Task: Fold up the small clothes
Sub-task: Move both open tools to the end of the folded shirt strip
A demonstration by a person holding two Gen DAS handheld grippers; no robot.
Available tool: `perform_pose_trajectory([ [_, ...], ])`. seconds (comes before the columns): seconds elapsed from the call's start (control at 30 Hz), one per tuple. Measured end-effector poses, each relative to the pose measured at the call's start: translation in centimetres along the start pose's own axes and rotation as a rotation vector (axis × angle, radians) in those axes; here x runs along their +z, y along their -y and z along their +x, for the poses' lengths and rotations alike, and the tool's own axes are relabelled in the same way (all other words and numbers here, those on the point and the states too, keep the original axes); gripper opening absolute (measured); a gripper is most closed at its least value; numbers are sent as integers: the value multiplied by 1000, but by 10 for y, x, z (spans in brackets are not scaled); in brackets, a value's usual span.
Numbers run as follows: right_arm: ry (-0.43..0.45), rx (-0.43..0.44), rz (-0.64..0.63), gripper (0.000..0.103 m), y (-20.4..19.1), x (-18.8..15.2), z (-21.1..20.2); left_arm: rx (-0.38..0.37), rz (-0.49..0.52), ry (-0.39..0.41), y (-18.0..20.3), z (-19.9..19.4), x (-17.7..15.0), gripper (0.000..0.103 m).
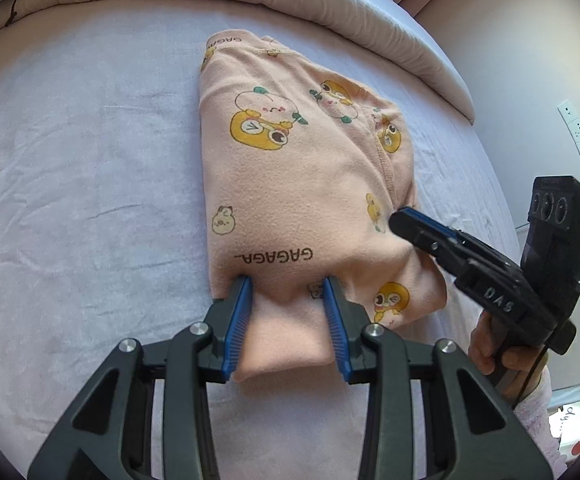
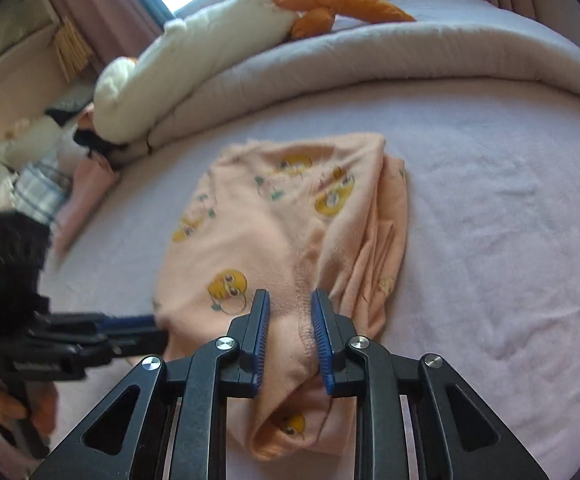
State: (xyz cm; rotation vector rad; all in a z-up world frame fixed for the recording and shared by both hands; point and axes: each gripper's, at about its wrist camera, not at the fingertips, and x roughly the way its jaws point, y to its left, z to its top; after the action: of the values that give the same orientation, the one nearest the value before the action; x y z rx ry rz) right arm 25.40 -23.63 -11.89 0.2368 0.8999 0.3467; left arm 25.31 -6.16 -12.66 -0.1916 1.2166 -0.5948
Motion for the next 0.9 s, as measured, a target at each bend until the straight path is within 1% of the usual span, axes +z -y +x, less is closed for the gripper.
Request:
perform_pose_trajectory([
  [0.03,-3,-9,-10,17,0,0,3,5,2,-2,0,1,1,36],
  [0.17,-2,-18,-1,17,-4,7,-11,4,6,11,4,-6,-4,36],
  [0.2,8,0,-6,17,-8,4,-17,-5,8,11,6,-7,-8,37],
  [0.27,17,65,-7,17,-14,-7,-26,-19,17,5,7,-6,-16,37],
  [0.3,14,75,-15,17,-18,-12,-26,-18,27,0,6,-5,-23,39],
  [0.33,2,65,-29,17,-20,-18,-24,-12,39,-1,7,-2,-26,39],
  [0.43,-72,-30,-61,17,-20,-34,0,-9,48,6,8,2,-29,40],
  [0.5,-50,-10,-49,17,-15,-37,4,-21,25,12,5,-1,-27,39],
  [0.57,-51,34,6,18,-8,-33,-4,-40,11,28,0,-10,-27,41],
  [0.6,-44,71,35,25,-4,-31,-9,-46,4,42,-2,-14,-26,47],
  [0.63,-31,115,68,40,1,-30,-13,-49,-9,58,-5,-18,-25,53],
  [0.67,-13,152,105,49,7,-28,-18,-47,-31,75,-9,-21,-22,65],
  [0.7,8,176,150,64,14,-27,-21,-50,-64,95,-15,-23,-20,69],
  [0.73,29,199,195,67,23,-29,-27,-62,-95,104,-21,-24,-16,69],
  [0.8,55,235,275,67,40,-25,-28,-81,-142,106,-29,-19,-7,69],
  [0.9,57,220,351,68,59,-17,-17,-91,-159,104,-33,-11,6,69],
])
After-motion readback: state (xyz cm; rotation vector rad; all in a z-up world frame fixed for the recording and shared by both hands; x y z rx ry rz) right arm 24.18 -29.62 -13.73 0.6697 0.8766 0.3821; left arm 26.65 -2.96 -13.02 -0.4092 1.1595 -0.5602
